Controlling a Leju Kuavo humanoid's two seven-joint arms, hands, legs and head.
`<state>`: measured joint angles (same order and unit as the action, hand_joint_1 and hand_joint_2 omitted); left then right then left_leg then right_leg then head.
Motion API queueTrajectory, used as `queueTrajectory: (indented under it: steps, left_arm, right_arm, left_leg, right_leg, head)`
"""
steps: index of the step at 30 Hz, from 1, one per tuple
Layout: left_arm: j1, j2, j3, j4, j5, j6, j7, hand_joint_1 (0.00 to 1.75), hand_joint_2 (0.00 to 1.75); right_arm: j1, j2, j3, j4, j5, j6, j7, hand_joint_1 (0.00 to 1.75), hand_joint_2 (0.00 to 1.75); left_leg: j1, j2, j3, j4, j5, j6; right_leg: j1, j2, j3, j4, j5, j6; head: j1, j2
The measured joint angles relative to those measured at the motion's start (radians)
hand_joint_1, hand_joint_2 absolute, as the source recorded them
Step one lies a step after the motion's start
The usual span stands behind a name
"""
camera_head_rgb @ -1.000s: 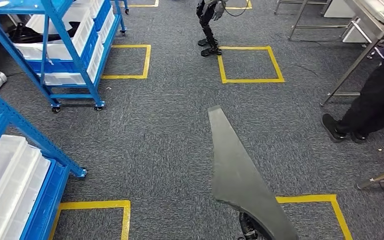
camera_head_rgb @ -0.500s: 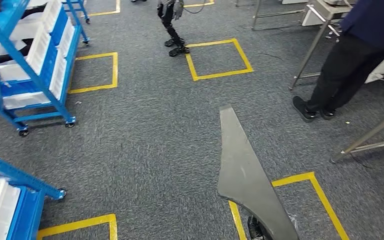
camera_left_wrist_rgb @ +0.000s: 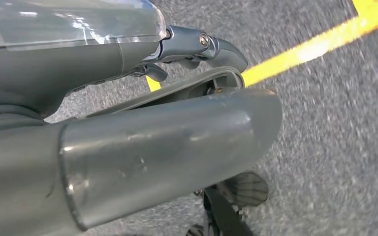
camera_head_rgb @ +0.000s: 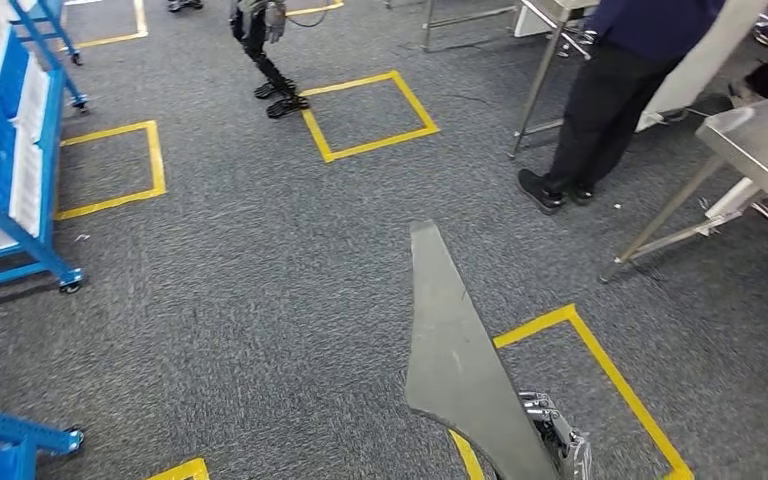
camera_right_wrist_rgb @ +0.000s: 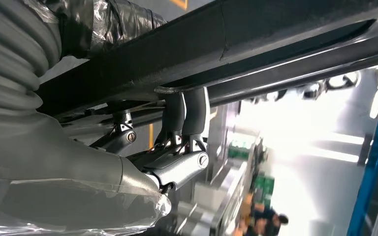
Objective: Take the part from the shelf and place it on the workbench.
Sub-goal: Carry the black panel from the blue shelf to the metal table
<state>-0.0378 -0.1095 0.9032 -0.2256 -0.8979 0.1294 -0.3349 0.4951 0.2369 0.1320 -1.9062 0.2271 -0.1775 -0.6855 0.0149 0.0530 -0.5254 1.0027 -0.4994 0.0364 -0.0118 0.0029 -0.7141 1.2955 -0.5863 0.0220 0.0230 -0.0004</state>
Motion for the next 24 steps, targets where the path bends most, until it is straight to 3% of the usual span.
queueTrajectory:
  steps: [2,4,5,7,8,10,12,13,14,15,16,17,19,21,23,24]
  left_arm:
    - [-0.001,-0.002,0.0,0.0,-0.002,-0.004,0.007,0.0,0.0]
    - [-0.001,-0.005,0.0,0.0,-0.003,-0.006,0.011,0.0,0.0]
    - [-0.001,-0.006,0.0,0.0,-0.003,-0.008,0.013,0.0,0.0]
    - [-0.005,-0.007,0.0,0.001,-0.005,-0.01,0.014,0.0,0.0]
    - [-0.007,-0.008,0.0,0.001,-0.005,-0.011,0.014,0.0,0.0]
    - [-0.007,-0.008,0.0,0.001,-0.006,-0.012,0.012,0.0,0.0]
    - [-0.004,-0.008,0.0,0.001,-0.008,-0.015,0.007,0.0,0.0]
    - [-0.002,-0.008,0.0,0.001,-0.009,-0.017,0.005,0.0,0.0]
    - [-0.001,-0.008,0.0,0.001,-0.01,-0.019,0.004,0.0,0.0]
    - [0.001,-0.008,0.0,0.001,-0.012,-0.021,0.003,0.0,0.0]
    - [0.002,-0.008,0.0,0.001,-0.012,-0.022,0.002,0.0,0.0]
    - [0.002,-0.008,0.0,0.001,-0.013,-0.023,0.0,0.0,0.0]
    - [0.002,-0.008,0.0,0.001,-0.014,-0.025,-0.003,0.0,0.0]
    - [0.0,-0.009,0.0,0.001,-0.016,-0.027,-0.006,0.0,0.0]
    - [-0.004,-0.011,0.0,0.001,-0.017,-0.028,-0.008,0.0,0.0]
    - [-0.004,-0.012,0.0,0.002,-0.017,-0.028,-0.009,0.0,0.0]
  right_arm:
    - [0.001,0.0,0.0,-0.002,0.002,-0.005,0.001,1.75,1.75]
    - [0.001,0.0,0.001,-0.004,0.002,-0.008,0.001,1.75,1.75]
    - [0.0,0.0,0.002,-0.005,0.003,-0.008,0.002,1.75,1.75]
    - [0.002,0.001,0.003,-0.007,0.006,-0.01,0.003,1.75,1.75]
    - [0.003,0.001,0.003,-0.008,0.008,-0.011,0.003,1.75,1.75]
    - [0.004,0.001,0.005,-0.011,0.012,-0.014,0.004,1.75,1.75]
    - [0.003,0.002,0.008,-0.013,0.015,-0.019,0.004,1.75,1.75]
    - [0.002,0.002,0.009,-0.013,0.016,-0.021,0.005,1.75,1.75]
    - [0.003,0.002,0.009,-0.013,0.018,-0.022,0.006,1.75,1.75]
    - [0.004,0.002,0.009,-0.013,0.019,-0.023,0.007,1.75,1.75]
    - [0.004,0.002,0.009,-0.013,0.02,-0.023,0.008,1.75,1.75]
    - [0.005,0.003,0.009,-0.013,0.02,-0.024,0.009,1.75,1.75]
    - [0.004,0.003,0.01,-0.013,0.021,-0.027,0.012,1.75,1.75]
    - [0.006,0.004,0.011,-0.013,0.024,-0.027,0.015,1.75,1.75]
    - [0.009,0.004,0.012,-0.013,0.027,-0.029,0.016,1.75,1.75]
    - [0.011,0.004,0.012,-0.014,0.029,-0.031,0.017,1.75,1.75]
  left_leg:
    - [0.0,0.022,0.006,0.0,-0.005,-0.004]
    - [-0.004,0.041,0.013,0.001,-0.011,-0.013]
    - [-0.006,0.049,0.015,0.001,-0.014,-0.018]
    - [-0.007,0.067,0.022,-0.001,-0.018,-0.029]
    - [-0.005,0.063,0.024,0.003,-0.024,-0.034]
    - [-0.002,0.018,0.007,0.055,-0.063,-0.042]
    - [0.0,-0.032,-0.051,0.183,-0.13,-0.045]
    - [0.0,-0.041,-0.083,0.248,-0.155,-0.046]
    - [0.0,-0.044,-0.105,0.287,-0.16,-0.047]
    - [0.0,-0.045,-0.11,0.289,-0.145,-0.046]
    - [0.001,-0.049,-0.096,0.25,-0.11,-0.045]
    - [0.002,-0.06,-0.069,0.182,-0.066,-0.044]
    - [0.005,-0.104,-0.022,0.061,-0.016,-0.04]
    - [0.003,-0.126,-0.009,0.025,-0.013,-0.034]
    - [0.004,-0.104,-0.006,0.018,-0.008,-0.021]
    - [0.005,-0.092,-0.004,0.013,-0.004,-0.013]
  right_leg:
    - [0.0,-0.027,0.068,-0.128,0.066,-0.003]
    - [0.01,-0.066,0.13,-0.244,0.103,-0.012]
    - [0.015,-0.075,0.14,-0.268,0.105,-0.017]
    - [0.018,-0.056,0.139,-0.273,0.104,-0.027]
    - [0.016,-0.045,0.141,-0.277,0.106,-0.032]
    - [0.009,-0.024,0.147,-0.288,0.111,-0.044]
    - [0.007,-0.002,0.148,-0.29,0.113,-0.051]
    - [0.008,0.012,0.148,-0.289,0.113,-0.052]
    - [0.009,0.026,0.149,-0.288,0.112,-0.053]
    - [0.009,0.042,0.15,-0.286,0.112,-0.052]
    - [0.008,0.057,0.151,-0.283,0.111,-0.051]
    - [0.007,0.072,0.151,-0.279,0.109,-0.048]
    - [0.008,0.098,0.146,-0.268,0.105,-0.039]
    - [0.007,0.118,0.136,-0.263,0.105,-0.027]
    - [0.004,0.13,0.13,-0.262,0.108,-0.016]
    - [0.005,0.113,0.125,-0.252,0.1,-0.011]
  head:
    - [0.0,0.0]
    - [0.0,0.0]
    - [0.0,0.0]
    - [0.0,0.0]
    - [0.0,0.0]
    - [-0.001,0.0]
    - [-0.001,0.0]
    - [-0.001,0.0]
    - [-0.001,0.0]
    - [-0.001,0.0]
    - [-0.001,0.0]
    - [-0.001,0.0]
    - [-0.001,0.0]
    - [-0.001,0.0]
    - [-0.001,0.0]
    - [0.0,0.0]
